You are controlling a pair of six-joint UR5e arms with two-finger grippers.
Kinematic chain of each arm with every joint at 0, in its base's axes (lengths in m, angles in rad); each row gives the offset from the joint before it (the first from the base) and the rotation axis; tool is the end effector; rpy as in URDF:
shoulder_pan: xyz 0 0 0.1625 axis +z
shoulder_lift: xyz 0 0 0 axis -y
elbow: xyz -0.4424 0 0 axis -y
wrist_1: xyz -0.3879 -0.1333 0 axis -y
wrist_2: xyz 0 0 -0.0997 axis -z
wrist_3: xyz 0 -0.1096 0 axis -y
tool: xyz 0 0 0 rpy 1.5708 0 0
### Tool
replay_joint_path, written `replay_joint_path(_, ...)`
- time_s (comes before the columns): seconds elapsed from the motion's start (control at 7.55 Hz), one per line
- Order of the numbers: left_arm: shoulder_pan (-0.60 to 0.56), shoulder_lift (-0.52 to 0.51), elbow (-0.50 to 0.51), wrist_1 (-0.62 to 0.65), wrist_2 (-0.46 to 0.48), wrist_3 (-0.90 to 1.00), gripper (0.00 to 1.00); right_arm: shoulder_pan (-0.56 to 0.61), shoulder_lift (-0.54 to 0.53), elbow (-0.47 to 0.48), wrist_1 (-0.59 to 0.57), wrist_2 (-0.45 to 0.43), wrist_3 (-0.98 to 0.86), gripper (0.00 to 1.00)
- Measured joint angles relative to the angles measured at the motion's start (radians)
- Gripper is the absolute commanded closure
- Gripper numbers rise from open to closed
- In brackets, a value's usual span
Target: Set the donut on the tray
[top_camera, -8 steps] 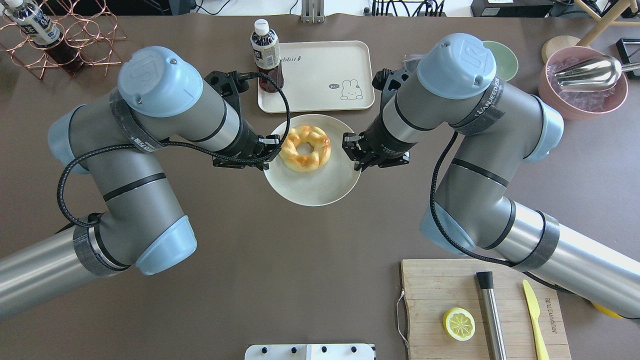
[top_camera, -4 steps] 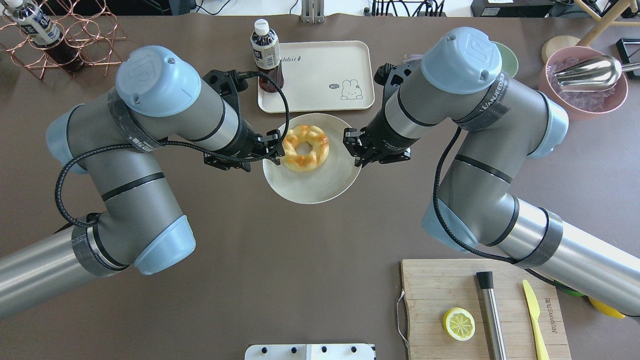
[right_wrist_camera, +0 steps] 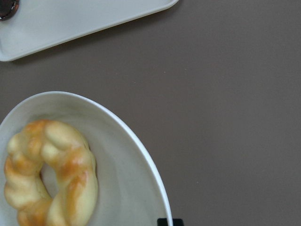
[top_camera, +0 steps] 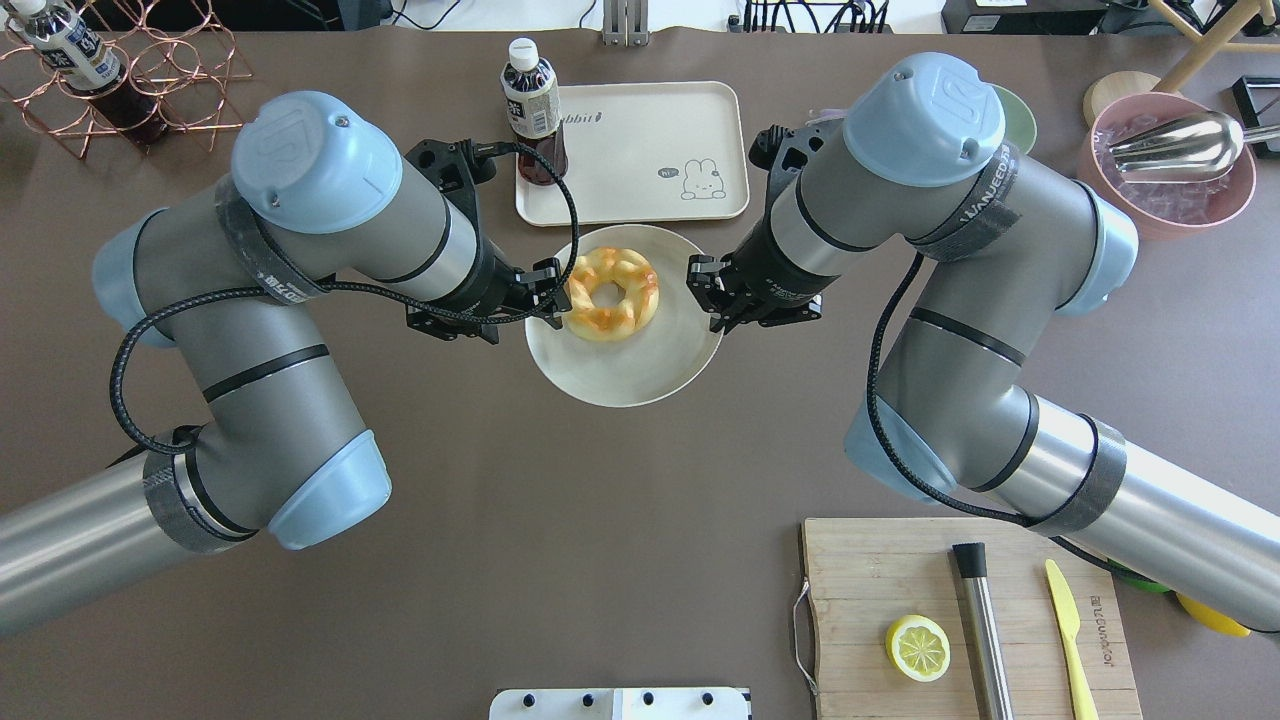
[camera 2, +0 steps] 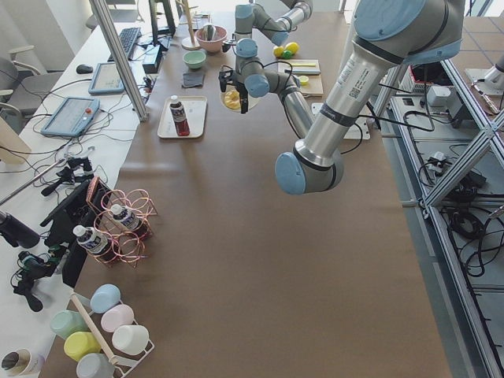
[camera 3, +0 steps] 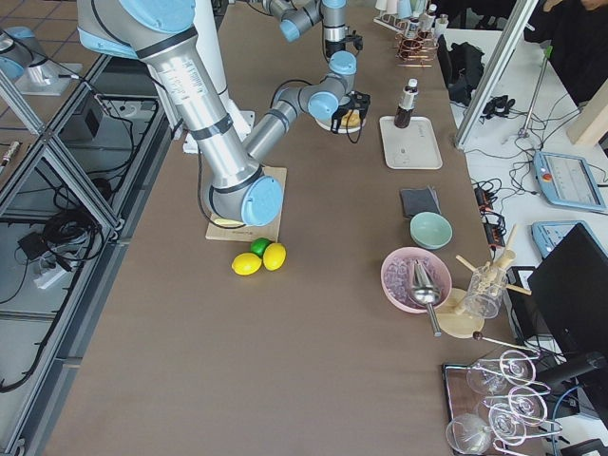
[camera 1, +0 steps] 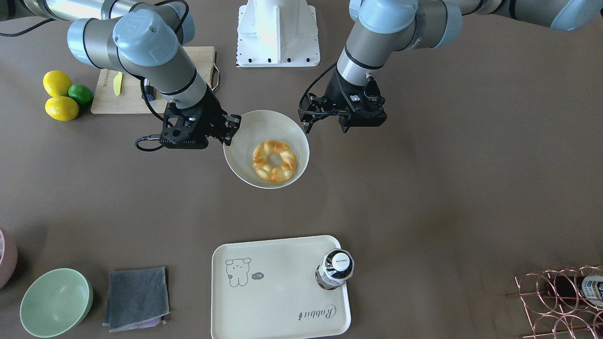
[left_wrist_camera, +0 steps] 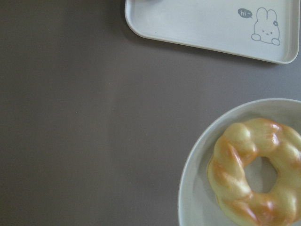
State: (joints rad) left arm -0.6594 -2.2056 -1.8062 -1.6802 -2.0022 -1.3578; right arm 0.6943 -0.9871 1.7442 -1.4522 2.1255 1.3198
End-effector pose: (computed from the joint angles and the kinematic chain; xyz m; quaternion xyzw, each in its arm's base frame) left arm 0.4607 -0.4677 0.1949 0.0230 0.4963 -0.0926 0.8629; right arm -0.4597 -0.4811 0.2483 -0.0351 -0.4760 0.0782 0.8753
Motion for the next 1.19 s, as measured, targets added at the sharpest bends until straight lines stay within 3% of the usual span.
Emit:
replay_joint_path(0.27, -0.013, 0.0, 0.004, -0.002, -0.001, 0.01, 0.02, 0.037, -0.008, -0.055, 0.069, 0.02, -0.018, 1.0)
replay_joint_path(0.4, -0.021, 0.0, 0.01, -0.004, -0.002, 0.019, 0.02, 0.094, -0.029, -0.083, 0.146, 0.071, -0.023, 1.0)
replay_joint_path(0.8, -0.038, -0.002, 0.021, -0.005, -0.004, 0.042, 0.02, 0.253, -0.086, -0.222, 0.463, 0.238, -0.015, 1.0)
replay_joint_path(1.19, -0.058, -0.001, 0.023, -0.006, -0.009, 0.049, 0.02, 0.273, 0.055, -0.39, 0.537, 0.227, 0.136, 1.0)
